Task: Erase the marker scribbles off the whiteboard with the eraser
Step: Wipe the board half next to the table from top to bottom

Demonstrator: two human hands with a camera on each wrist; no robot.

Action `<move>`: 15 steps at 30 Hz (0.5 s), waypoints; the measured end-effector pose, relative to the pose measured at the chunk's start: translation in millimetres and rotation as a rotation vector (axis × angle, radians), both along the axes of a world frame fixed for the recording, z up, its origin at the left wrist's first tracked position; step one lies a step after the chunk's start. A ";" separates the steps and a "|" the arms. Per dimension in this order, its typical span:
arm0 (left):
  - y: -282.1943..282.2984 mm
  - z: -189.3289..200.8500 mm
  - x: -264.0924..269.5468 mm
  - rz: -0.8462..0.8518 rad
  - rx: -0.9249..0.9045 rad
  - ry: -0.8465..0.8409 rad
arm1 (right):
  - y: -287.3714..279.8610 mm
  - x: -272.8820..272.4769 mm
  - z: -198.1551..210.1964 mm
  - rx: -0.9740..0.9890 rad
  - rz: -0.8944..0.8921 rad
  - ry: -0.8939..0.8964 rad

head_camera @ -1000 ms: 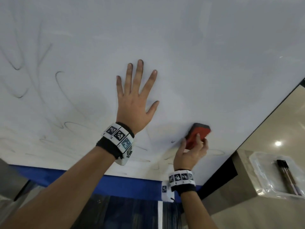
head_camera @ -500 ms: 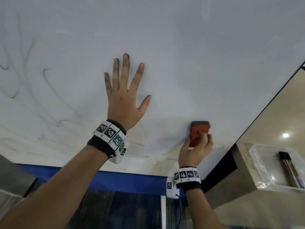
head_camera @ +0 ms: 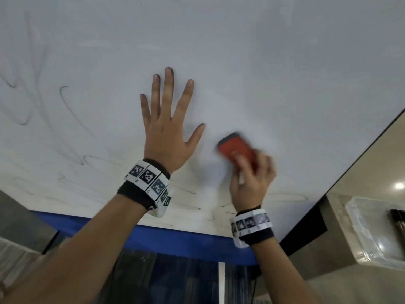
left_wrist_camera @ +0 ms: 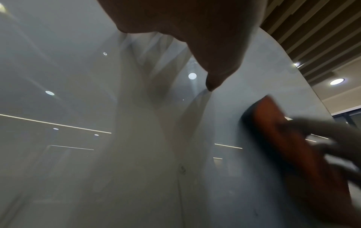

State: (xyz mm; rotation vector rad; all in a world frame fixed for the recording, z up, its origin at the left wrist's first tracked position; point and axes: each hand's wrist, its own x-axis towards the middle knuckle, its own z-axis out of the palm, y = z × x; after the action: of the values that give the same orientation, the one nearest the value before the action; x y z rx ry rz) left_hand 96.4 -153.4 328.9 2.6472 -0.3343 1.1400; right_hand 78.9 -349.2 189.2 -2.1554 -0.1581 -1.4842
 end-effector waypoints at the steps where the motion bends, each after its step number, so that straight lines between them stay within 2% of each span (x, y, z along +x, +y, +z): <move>1: -0.7 -0.1 -0.5 0.001 -0.006 -0.002 | 7.4 -4.2 -27.3 -0.202 0.062 0.060; 3: -0.4 -0.6 -0.9 0.001 -0.016 -0.005 | 13.8 -12.8 -73.2 -0.528 0.167 0.211; 5: 2.6 -1.8 -1.2 -0.004 -0.009 -0.010 | 9.0 -16.1 -80.8 -0.577 0.163 0.243; 6: 4.6 -1.8 -0.1 -0.006 0.002 -0.018 | 4.5 -14.0 -70.3 -0.515 0.133 0.217; 8: 6.9 -1.8 0.0 -0.007 0.015 -0.022 | -6.4 -14.0 -38.7 -0.267 0.047 0.151; 10: 6.4 -4.1 0.1 -0.012 0.011 -0.018 | -21.8 -13.5 -9.9 0.108 -0.025 0.064; 12: 4.8 -6.8 -0.4 -0.019 -0.011 -0.011 | -25.7 -12.0 -1.6 0.452 -0.062 0.014; 13: 3.3 -7.8 -0.6 -0.021 -0.026 -0.010 | -20.6 -12.9 -6.1 0.510 -0.044 0.035; 15: -0.8 -8.8 -3.1 -0.020 -0.053 -0.008 | -6.7 -21.4 -34.3 0.365 0.007 0.143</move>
State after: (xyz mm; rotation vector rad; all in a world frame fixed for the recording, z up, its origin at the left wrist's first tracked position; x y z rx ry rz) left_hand 93.2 -154.2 320.0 2.5885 -0.3275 1.1377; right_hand 57.4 -355.8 154.9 -1.9490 0.1454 -1.2373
